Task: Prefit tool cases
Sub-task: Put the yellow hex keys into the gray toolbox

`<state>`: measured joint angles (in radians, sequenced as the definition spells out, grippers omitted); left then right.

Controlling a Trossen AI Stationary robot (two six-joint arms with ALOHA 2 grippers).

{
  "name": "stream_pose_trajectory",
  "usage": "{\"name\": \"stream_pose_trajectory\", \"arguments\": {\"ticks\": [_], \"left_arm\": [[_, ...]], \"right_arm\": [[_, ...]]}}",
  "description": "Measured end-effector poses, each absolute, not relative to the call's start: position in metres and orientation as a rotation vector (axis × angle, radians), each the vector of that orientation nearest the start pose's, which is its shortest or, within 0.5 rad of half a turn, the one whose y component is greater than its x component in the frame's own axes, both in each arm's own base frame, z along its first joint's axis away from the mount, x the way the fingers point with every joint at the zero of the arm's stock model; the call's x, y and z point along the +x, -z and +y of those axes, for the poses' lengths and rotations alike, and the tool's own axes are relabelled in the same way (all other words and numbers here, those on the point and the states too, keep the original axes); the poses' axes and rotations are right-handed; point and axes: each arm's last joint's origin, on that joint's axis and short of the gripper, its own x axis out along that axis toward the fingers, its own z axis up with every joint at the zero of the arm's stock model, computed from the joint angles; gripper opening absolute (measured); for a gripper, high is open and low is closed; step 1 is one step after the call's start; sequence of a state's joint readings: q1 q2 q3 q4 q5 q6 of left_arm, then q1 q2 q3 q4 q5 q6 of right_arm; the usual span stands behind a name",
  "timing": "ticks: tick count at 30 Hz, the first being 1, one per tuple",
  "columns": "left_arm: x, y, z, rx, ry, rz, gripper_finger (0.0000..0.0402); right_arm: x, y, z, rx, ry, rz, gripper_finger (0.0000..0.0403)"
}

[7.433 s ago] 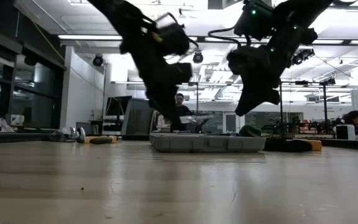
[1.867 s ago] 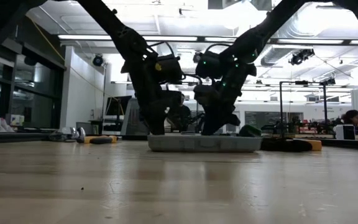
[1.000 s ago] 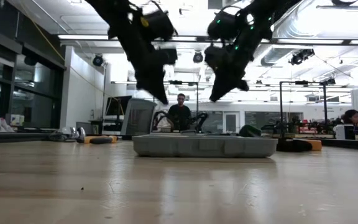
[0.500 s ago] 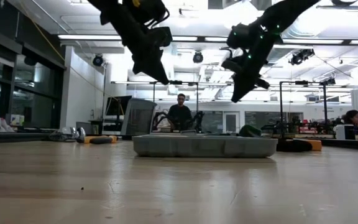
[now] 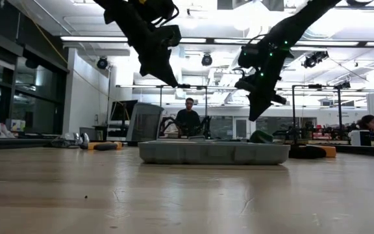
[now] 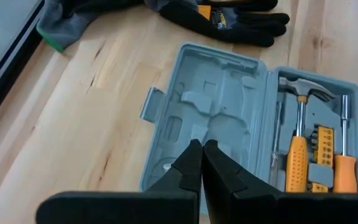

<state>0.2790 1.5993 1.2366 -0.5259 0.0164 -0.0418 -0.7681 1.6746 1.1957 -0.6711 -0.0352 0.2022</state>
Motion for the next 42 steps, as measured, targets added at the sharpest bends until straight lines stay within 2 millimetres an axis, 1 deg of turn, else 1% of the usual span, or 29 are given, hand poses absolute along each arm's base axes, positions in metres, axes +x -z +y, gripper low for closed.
{"name": "stream_pose_trajectory", "arguments": {"ticks": [6,8,11,14,18,22,26,28,31,34,38,42], "left_arm": [[0.326,-0.261,0.093,-0.168,-0.267,0.877,0.0],[0.326,-0.261,0.094,-0.167,-0.272,0.877,0.0],[0.325,-0.262,0.094,-0.167,-0.272,0.879,0.0],[0.325,-0.261,0.093,-0.171,-0.268,0.89,0.0],[0.322,-0.259,0.092,-0.176,-0.267,0.925,0.0],[0.321,-0.258,0.092,-0.179,-0.264,0.944,0.0],[0.321,-0.258,0.092,-0.146,-0.241,0.942,0.0],[0.321,-0.258,0.092,-0.126,-0.231,0.938,0.0],[0.322,-0.259,0.092,-0.098,-0.216,0.939,0.0],[0.322,-0.259,0.092,-0.093,-0.212,0.94,0.0],[0.322,-0.259,0.091,-0.109,-0.181,0.938,0.0],[0.322,-0.258,0.09,-0.125,-0.149,0.935,0.0]], "right_arm": [[0.242,-0.209,-0.232,0.628,0.745,1.054,0.0],[0.241,-0.207,-0.229,0.635,0.677,1.083,0.0],[0.242,-0.205,-0.218,0.652,0.563,1.15,0.0],[0.246,-0.205,-0.198,0.618,0.514,1.215,0.0],[0.244,-0.199,-0.161,0.633,0.51,1.164,0.0],[0.231,-0.184,-0.126,0.747,0.552,1.042,0.0],[0.216,-0.167,-0.107,0.874,0.605,0.923,0.0002],[0.212,-0.162,-0.103,0.907,0.625,0.865,0.0011],[0.21,-0.155,-0.103,0.936,0.638,0.819,0.004],[0.209,-0.151,-0.105,0.935,0.655,0.816,0.008],[0.205,-0.148,-0.109,0.91,0.732,0.828,0.0124],[0.202,-0.148,-0.114,0.909,0.784,0.812,0.0137]]}}
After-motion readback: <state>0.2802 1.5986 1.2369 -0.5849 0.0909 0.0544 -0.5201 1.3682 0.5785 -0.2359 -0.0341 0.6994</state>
